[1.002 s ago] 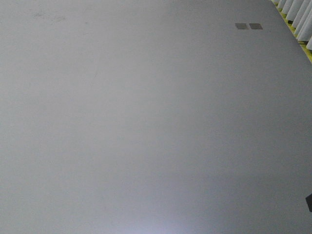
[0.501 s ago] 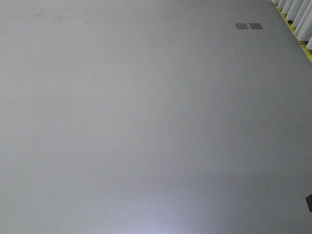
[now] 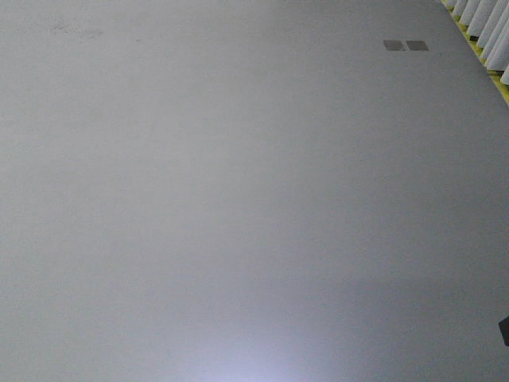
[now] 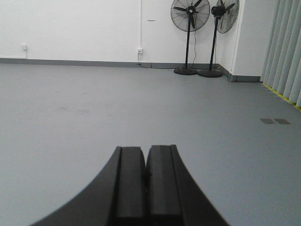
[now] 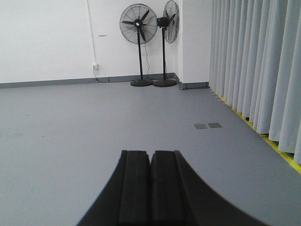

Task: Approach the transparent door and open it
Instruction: 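Drive the base forward across the grey floor, turning toward the door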

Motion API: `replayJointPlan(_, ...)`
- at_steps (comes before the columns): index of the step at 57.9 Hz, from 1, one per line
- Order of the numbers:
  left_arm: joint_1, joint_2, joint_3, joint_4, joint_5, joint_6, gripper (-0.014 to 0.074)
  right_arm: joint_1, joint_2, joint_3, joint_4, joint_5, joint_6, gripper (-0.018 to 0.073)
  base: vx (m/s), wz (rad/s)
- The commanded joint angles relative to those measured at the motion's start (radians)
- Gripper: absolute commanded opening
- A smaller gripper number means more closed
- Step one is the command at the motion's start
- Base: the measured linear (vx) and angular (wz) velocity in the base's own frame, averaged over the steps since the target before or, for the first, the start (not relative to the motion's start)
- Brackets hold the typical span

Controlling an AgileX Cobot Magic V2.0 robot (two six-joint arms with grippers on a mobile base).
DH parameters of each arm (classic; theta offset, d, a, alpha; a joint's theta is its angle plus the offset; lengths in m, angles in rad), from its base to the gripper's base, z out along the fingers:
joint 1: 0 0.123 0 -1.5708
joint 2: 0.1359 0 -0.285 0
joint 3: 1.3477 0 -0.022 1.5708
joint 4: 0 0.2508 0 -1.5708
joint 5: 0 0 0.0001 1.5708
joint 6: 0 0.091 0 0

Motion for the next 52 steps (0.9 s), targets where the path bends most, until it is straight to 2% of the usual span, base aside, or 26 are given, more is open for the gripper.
replayJointPlan(1, -0.007, -0.015, 0.015, -0.003, -0.083, -0.008, -0.0006, -0.002, -0.017, 0.004, -0.008, -0.082, 0.002, -0.0009, 0.18, 0.00)
replayJointPlan(52, -0.007, -0.015, 0.015, -0.003, -0.083, -0.008, -0.0006, -0.002, -0.017, 0.004, -0.008, -0.082, 0.002, -0.0009, 0.27, 0.07)
